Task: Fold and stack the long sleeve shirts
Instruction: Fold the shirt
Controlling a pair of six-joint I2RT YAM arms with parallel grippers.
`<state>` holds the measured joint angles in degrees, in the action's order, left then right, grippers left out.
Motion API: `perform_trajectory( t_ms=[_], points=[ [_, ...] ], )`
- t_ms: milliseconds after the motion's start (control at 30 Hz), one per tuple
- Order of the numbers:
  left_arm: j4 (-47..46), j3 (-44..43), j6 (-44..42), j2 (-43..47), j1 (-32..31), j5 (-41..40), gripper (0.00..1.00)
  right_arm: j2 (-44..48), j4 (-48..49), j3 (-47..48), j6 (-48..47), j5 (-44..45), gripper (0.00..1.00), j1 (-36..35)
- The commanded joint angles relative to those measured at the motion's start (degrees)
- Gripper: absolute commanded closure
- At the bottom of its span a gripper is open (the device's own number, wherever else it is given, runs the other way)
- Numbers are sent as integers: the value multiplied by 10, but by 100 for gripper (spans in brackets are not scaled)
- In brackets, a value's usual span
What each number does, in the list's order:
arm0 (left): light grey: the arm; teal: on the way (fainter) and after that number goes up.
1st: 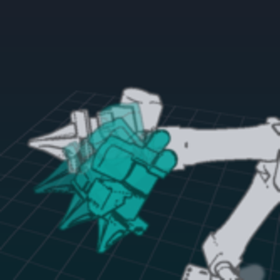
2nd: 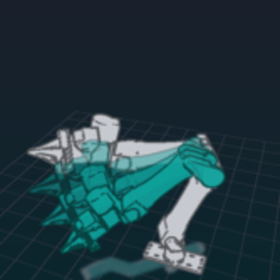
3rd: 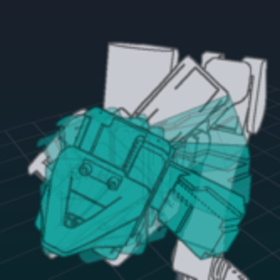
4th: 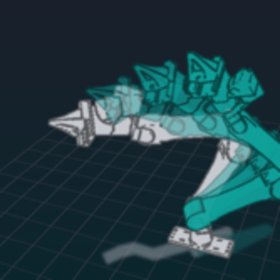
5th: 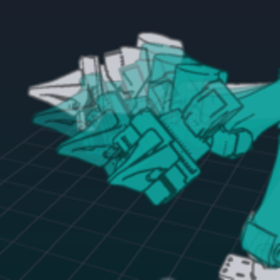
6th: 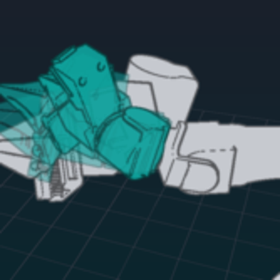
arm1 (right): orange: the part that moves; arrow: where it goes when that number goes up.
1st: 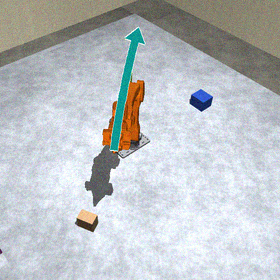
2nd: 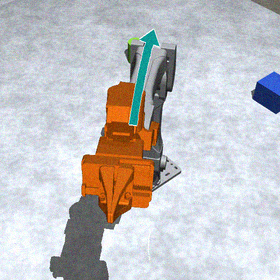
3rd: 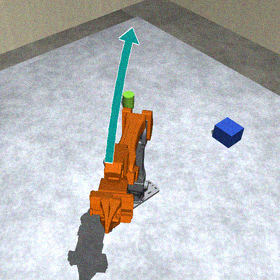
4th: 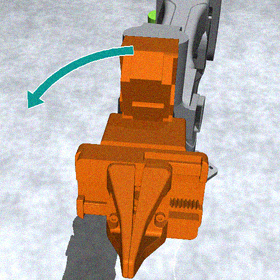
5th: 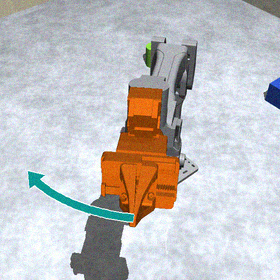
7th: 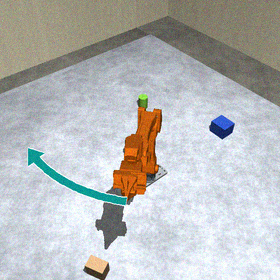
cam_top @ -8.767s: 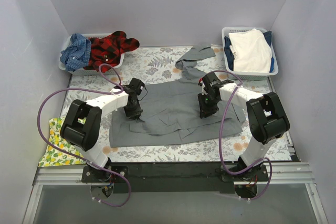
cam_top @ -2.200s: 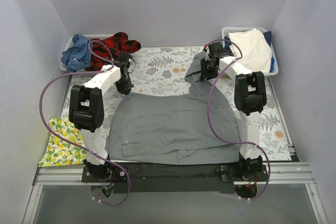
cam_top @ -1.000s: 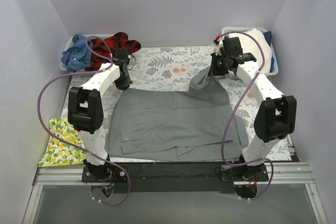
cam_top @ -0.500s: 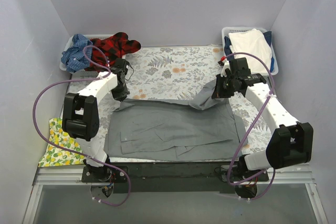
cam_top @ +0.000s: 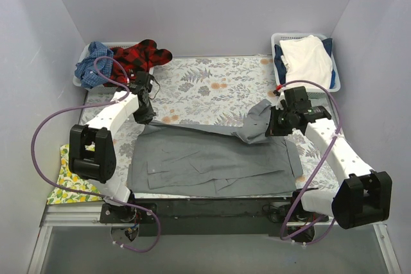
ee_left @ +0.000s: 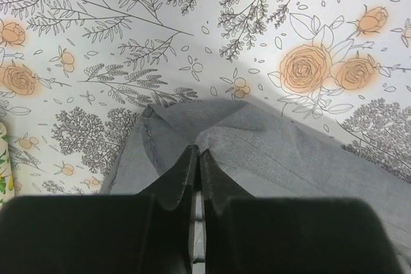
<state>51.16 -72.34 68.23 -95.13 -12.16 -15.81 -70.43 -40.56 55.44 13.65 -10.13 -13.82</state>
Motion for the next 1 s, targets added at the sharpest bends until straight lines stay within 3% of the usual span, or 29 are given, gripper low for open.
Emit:
perform_trajectory(
  t_ms=[0, 533, 667, 733, 800, 967],
  points=[
    [23, -11, 2, 49, 4, 5, 100, 23, -9, -17, 20, 27, 99, 3],
    [46, 96, 33, 98, 3, 13, 94, 57, -40, -59, 22, 39, 99, 5],
    [61, 104, 44, 109, 4, -6, 75, 63, -49, -69, 19, 41, 99, 5],
    [75, 103, 52, 119, 3, -29, 51, 66, -51, -74, 17, 42, 99, 5],
    [81, 94, 60, 130, 3, -47, 41, 68, -56, -80, 17, 44, 99, 5],
    [78, 99, 67, 137, 3, 6, 36, 69, -59, -89, 14, 51, 99, 5]
  ],
)
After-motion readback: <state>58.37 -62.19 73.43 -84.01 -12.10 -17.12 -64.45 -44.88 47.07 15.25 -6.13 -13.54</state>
